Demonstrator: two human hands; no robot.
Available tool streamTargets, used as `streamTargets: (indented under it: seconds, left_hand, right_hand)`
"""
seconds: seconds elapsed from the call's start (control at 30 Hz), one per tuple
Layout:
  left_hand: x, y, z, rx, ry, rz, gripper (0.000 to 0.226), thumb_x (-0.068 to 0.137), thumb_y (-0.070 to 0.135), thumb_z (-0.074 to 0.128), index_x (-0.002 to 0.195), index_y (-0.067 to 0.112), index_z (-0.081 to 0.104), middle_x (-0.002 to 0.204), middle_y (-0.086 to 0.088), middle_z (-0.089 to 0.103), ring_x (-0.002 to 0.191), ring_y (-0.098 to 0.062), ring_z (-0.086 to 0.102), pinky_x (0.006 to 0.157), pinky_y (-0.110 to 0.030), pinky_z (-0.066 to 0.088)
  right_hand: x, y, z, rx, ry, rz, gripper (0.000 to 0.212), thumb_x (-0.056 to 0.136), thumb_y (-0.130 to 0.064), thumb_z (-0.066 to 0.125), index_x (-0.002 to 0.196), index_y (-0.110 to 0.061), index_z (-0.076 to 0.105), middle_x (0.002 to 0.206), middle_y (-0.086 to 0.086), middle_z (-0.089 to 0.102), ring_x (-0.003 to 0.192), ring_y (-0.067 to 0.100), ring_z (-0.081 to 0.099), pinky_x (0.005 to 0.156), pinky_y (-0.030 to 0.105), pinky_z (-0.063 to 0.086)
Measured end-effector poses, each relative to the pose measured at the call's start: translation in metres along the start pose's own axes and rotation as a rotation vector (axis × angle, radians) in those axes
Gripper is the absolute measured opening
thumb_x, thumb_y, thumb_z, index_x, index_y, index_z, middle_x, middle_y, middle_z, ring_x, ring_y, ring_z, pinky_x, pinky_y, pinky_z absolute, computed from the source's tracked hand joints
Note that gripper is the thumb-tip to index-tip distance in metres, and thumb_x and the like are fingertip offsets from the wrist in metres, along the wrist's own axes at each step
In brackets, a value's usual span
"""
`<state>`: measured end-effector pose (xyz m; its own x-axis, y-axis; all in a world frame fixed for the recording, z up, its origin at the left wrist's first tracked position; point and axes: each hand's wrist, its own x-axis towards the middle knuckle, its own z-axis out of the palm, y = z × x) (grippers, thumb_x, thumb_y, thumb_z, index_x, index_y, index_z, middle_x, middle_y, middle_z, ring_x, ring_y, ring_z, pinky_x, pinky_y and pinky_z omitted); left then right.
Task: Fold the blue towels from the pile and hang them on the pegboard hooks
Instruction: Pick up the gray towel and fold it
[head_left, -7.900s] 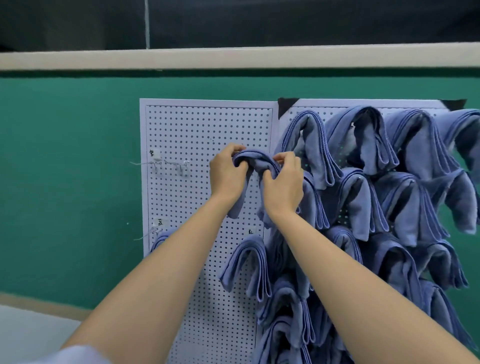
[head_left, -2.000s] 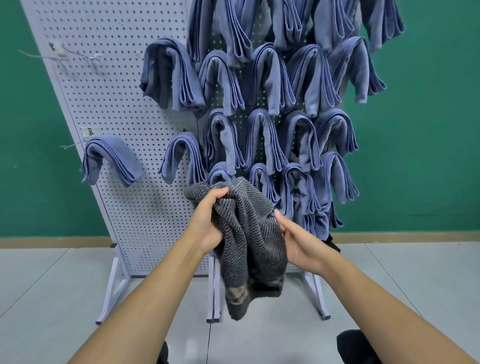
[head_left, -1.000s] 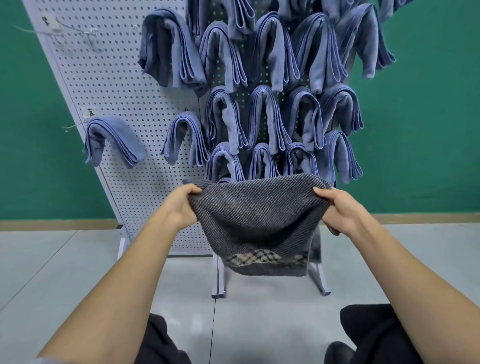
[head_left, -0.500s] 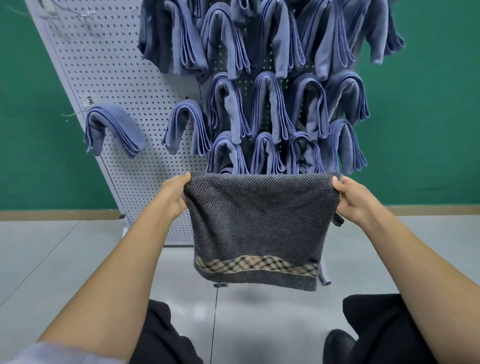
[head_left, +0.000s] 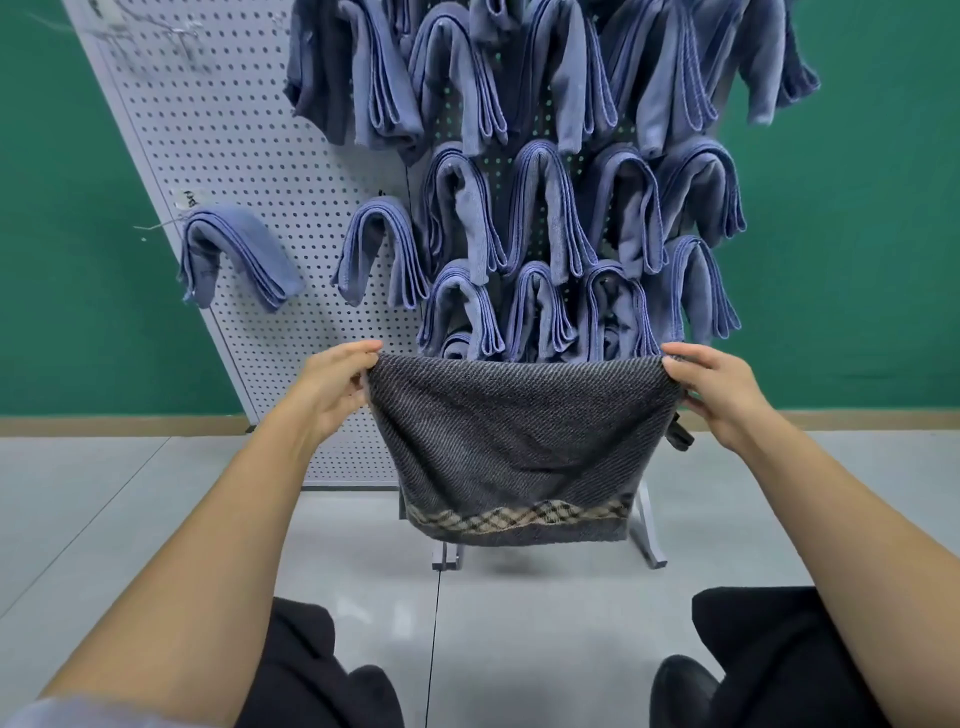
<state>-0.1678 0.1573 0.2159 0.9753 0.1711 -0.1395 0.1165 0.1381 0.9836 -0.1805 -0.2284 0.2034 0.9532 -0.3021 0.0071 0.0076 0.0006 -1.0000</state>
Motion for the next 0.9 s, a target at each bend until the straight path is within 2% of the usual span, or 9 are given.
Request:
streamTargets:
  seconds: [0.1,0.23,0.37,0.47,0.57,0.67,0.73,0.83,0.9]
  left_hand:
    - [-0.004,-0.002,-0.005,0.149,-0.027,0.059,0.018,0.091,0.003,0.060,0.101,0.015,0.069,0.099,-0.003,0.067,0.088,-0.014,0.059,0.085,-0.027,0.049]
    - [-0.005,-0.009,-0.014,0.415,-0.018,0.160,0.025,0.087,0.000,0.064,0.109,0.009,0.069,0.103,-0.010,0.068,0.087,-0.013,0.063,0.075,-0.019,0.050]
    - [-0.001,-0.016,-0.021,0.758,0.035,0.282,0.014,0.086,0.008,0.068,0.100,0.009,0.071,0.096,-0.010,0.069,0.094,-0.019,0.063,0.090,-0.032,0.050]
    - [0.000,-0.015,-0.023,0.878,0.066,0.345,0.008,0.090,0.013,0.065,0.092,0.007,0.068,0.088,-0.009,0.065,0.087,-0.022,0.057,0.082,-0.035,0.047]
    - [-0.001,-0.011,-0.030,0.740,-0.003,0.273,0.017,0.097,0.020,0.054,0.085,0.009,0.059,0.083,-0.004,0.055,0.082,-0.019,0.048,0.074,-0.031,0.040]
    - [0.000,-0.009,-0.035,0.414,-0.102,0.077,0.022,0.101,0.026,0.044,0.092,0.011,0.057,0.095,-0.003,0.058,0.093,-0.019,0.052,0.090,-0.035,0.041]
    - [0.001,-0.009,-0.034,0.197,-0.086,-0.052,0.021,0.101,0.026,0.045,0.095,0.010,0.058,0.095,-0.005,0.060,0.087,-0.019,0.055,0.081,-0.033,0.047]
    - [0.004,-0.011,-0.027,0.028,-0.002,-0.219,0.020,0.098,0.023,0.052,0.097,0.005,0.061,0.094,-0.009,0.063,0.077,-0.019,0.058,0.071,-0.032,0.048]
    - [0.003,-0.010,-0.017,-0.048,0.040,-0.245,0.019,0.096,0.021,0.056,0.100,0.004,0.061,0.088,-0.009,0.066,0.071,-0.018,0.061,0.068,-0.031,0.050]
  right_hand:
    - [0.001,0.003,-0.001,-0.107,-0.018,-0.020,0.033,0.089,0.006,0.058,0.115,-0.012,0.064,0.082,0.000,0.060,0.071,0.016,0.055,0.059,0.019,0.050]
    - [0.000,0.008,0.000,-0.379,0.009,-0.088,0.037,0.085,0.006,0.064,0.117,-0.012,0.067,0.079,0.007,0.057,0.072,0.025,0.045,0.069,0.040,0.047]
    - [-0.006,0.010,0.004,-0.643,0.093,-0.267,0.022,0.085,-0.001,0.067,0.106,-0.006,0.070,0.077,0.008,0.056,0.075,0.022,0.049,0.069,0.025,0.036]
    - [-0.004,0.010,0.008,-0.815,0.113,-0.351,0.012,0.084,-0.010,0.070,0.094,-0.003,0.072,0.087,0.015,0.061,0.080,0.025,0.050,0.074,0.029,0.035]
    - [-0.006,0.006,0.009,-0.761,0.050,-0.355,0.011,0.089,-0.015,0.065,0.084,-0.006,0.065,0.076,0.004,0.057,0.078,0.024,0.052,0.072,0.029,0.040]
    - [-0.017,-0.004,0.012,-0.333,-0.140,-0.135,0.020,0.096,-0.018,0.055,0.079,-0.007,0.053,0.073,0.002,0.056,0.063,0.010,0.057,0.060,0.015,0.045]
    - [-0.021,-0.006,0.015,-0.165,-0.201,-0.012,0.029,0.096,-0.022,0.055,0.070,-0.012,0.047,0.069,0.002,0.057,0.058,0.010,0.058,0.059,0.022,0.048]
    - [-0.022,-0.008,0.022,-0.018,-0.154,0.140,0.029,0.096,-0.017,0.055,0.068,-0.011,0.050,0.054,0.000,0.057,0.037,0.003,0.053,0.036,0.016,0.040]
    - [-0.022,-0.008,0.029,0.069,-0.112,0.220,0.019,0.093,-0.015,0.060,0.076,-0.008,0.057,0.064,0.003,0.065,0.044,0.007,0.060,0.039,0.017,0.046]
